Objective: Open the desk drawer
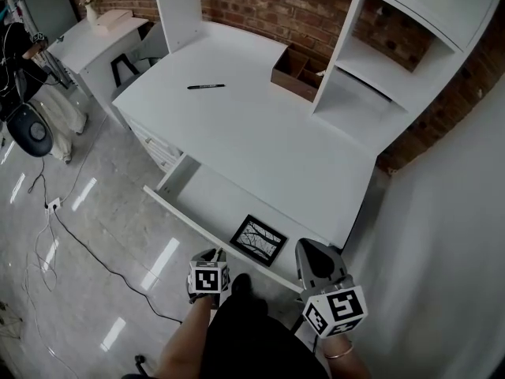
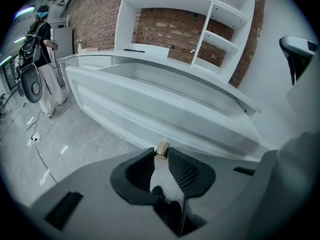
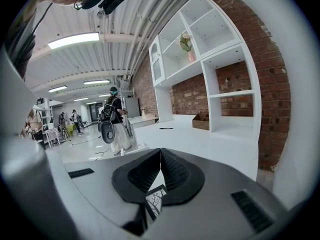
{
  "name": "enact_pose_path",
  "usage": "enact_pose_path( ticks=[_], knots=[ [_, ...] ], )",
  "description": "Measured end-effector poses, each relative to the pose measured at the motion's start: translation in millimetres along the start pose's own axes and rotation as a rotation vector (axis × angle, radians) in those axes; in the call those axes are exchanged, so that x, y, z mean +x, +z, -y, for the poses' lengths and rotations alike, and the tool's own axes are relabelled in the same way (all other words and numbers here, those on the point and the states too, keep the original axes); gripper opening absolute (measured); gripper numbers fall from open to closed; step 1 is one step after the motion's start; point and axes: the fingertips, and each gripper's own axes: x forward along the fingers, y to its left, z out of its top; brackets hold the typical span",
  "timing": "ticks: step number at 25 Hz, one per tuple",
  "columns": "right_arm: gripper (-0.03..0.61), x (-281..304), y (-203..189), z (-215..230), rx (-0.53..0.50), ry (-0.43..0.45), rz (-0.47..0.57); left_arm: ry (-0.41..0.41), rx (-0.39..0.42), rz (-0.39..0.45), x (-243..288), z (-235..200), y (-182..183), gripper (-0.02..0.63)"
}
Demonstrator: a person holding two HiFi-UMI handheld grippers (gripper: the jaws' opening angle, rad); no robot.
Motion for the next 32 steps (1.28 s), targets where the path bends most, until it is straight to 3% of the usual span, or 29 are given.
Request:
enact_pose_path(
  ticks=[7, 15, 32],
  knots=[
    [0.005, -6, 4, -25, -0.009, 0.043, 0.016, 0.020, -0.056, 0.028, -27, -9, -10, 0.081],
    [0.005, -18, 3, -50, -0.017, 0.095, 0.036, 0.052, -0.068, 0.133, -78, -17, -10, 0.066],
    [0.005, -54, 10, -62, -0.027, 0.103, 0.097, 0.003, 0.005, 0.457, -203, 31, 59, 0.009]
  ],
)
